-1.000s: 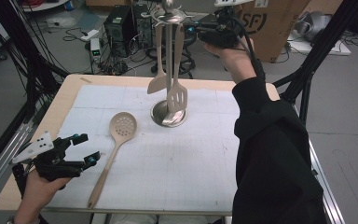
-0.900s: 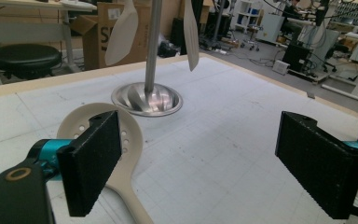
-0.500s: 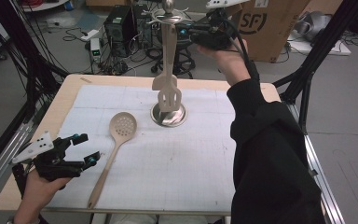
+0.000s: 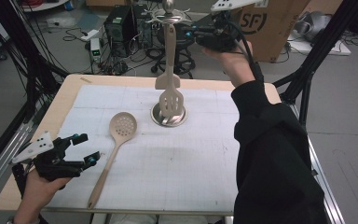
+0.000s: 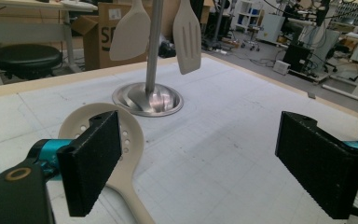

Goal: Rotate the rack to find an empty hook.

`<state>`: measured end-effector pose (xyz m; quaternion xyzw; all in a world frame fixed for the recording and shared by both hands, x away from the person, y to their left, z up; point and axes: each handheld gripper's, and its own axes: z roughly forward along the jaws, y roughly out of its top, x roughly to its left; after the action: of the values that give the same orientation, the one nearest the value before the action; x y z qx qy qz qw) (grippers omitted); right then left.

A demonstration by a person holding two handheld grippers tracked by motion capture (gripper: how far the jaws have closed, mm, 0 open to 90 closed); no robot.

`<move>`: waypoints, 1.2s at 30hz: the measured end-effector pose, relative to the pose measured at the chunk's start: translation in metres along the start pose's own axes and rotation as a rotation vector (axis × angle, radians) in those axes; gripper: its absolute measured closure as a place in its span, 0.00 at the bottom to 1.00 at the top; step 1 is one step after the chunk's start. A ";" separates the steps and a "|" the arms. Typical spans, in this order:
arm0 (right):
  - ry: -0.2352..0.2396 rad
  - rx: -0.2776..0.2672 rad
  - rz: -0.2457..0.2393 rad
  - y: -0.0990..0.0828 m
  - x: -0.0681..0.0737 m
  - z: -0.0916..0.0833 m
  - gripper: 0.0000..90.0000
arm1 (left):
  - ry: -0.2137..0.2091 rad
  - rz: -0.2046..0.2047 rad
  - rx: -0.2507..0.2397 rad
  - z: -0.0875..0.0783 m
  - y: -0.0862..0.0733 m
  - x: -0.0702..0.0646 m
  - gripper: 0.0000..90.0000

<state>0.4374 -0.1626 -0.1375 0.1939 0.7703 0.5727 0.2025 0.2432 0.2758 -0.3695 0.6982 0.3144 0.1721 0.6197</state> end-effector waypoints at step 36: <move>-0.100 -0.024 0.049 -0.002 -0.034 -0.003 1.00 | 0.013 -0.009 -0.011 -0.006 0.000 0.003 0.17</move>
<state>0.4639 -0.1834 -0.1353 0.2385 0.7475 0.5762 0.2290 0.2423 0.2822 -0.3687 0.6921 0.3208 0.1755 0.6223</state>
